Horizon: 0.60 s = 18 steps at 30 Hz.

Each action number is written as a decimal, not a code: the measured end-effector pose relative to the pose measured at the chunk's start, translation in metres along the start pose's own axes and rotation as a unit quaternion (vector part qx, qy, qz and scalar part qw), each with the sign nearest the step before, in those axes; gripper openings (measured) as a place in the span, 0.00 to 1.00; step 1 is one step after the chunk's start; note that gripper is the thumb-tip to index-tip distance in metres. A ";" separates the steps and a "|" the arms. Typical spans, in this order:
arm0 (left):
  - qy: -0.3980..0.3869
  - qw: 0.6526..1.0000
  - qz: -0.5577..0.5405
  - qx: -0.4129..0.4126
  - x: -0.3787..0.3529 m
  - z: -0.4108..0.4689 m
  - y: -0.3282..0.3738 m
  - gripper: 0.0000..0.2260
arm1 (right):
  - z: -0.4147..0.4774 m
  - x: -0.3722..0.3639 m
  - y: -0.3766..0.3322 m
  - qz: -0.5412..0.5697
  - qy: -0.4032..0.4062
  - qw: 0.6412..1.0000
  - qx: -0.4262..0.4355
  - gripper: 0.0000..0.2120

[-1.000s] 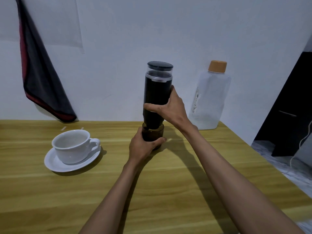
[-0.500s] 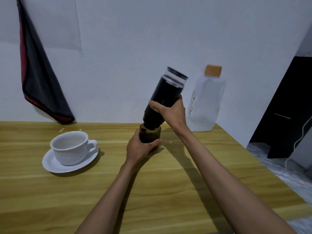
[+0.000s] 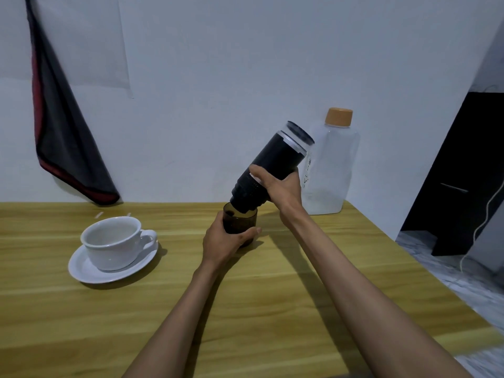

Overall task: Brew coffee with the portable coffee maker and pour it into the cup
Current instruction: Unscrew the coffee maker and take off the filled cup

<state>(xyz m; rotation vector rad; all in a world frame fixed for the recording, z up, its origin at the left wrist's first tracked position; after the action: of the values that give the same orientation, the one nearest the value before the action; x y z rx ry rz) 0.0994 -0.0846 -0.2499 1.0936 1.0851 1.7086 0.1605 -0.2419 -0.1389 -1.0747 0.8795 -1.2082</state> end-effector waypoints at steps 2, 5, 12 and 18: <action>0.000 1.000 -0.004 0.003 0.001 -0.001 0.000 0.29 | 0.000 -0.001 -0.004 -0.025 -0.002 1.000 0.015 0.40; -0.005 1.000 -0.005 -0.003 -0.001 -0.001 0.001 0.29 | 0.000 -0.002 -0.010 -0.056 -0.003 0.998 0.032 0.40; -0.008 1.000 -0.005 -0.001 0.000 -0.003 0.002 0.28 | -0.003 0.005 -0.016 -0.056 0.018 0.997 0.046 0.37; -0.003 1.000 -0.001 -0.003 0.000 -0.001 0.001 0.29 | -0.005 0.029 -0.016 0.002 0.048 0.998 0.028 0.33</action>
<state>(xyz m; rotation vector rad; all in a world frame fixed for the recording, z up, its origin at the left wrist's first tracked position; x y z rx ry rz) 0.0982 -0.0849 -0.2487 1.0936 1.0772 1.7049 0.1563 -0.2714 -0.1244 -0.9773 0.9157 -1.2829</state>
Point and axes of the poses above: each hand's wrist, its own z-axis towards the middle knuckle, its own x-axis out of the back of the hand, y = z × x, the point moved 9 cm from there along z, towards the middle knuckle, and after that the axes turned 10 degrees about -y, right-handed, at the moved point
